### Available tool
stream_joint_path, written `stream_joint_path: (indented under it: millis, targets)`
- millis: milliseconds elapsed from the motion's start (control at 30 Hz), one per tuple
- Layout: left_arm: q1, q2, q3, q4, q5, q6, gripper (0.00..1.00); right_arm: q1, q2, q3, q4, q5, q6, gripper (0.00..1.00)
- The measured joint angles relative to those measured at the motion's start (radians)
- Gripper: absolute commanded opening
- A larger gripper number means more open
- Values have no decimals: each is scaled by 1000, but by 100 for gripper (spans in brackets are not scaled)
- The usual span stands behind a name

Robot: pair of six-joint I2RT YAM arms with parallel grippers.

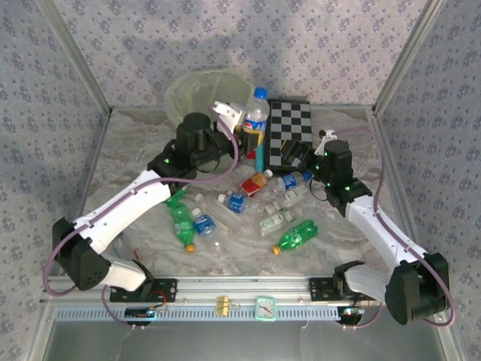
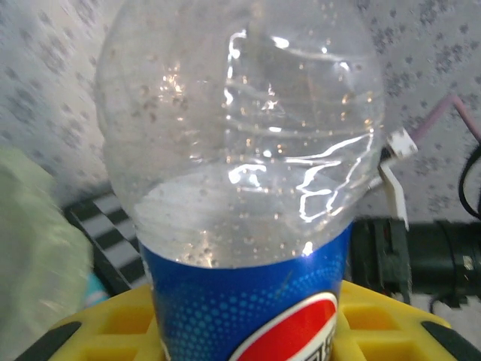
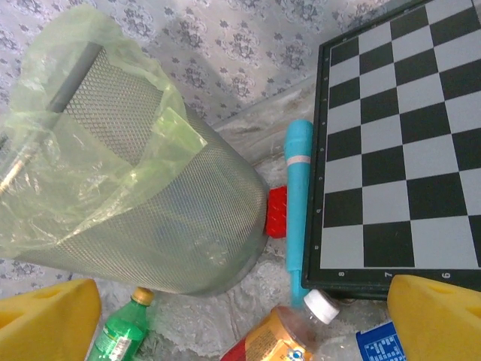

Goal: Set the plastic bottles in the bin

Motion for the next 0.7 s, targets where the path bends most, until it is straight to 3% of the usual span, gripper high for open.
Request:
stream_joint_path:
  millis: [433, 700]
  targets:
    - [226, 54, 255, -158, -110, 130, 29, 0, 12, -9, 0, -33, 2, 100]
    - [283, 203, 397, -343, -162, 111, 29, 0, 5, -18, -26, -30, 2, 100]
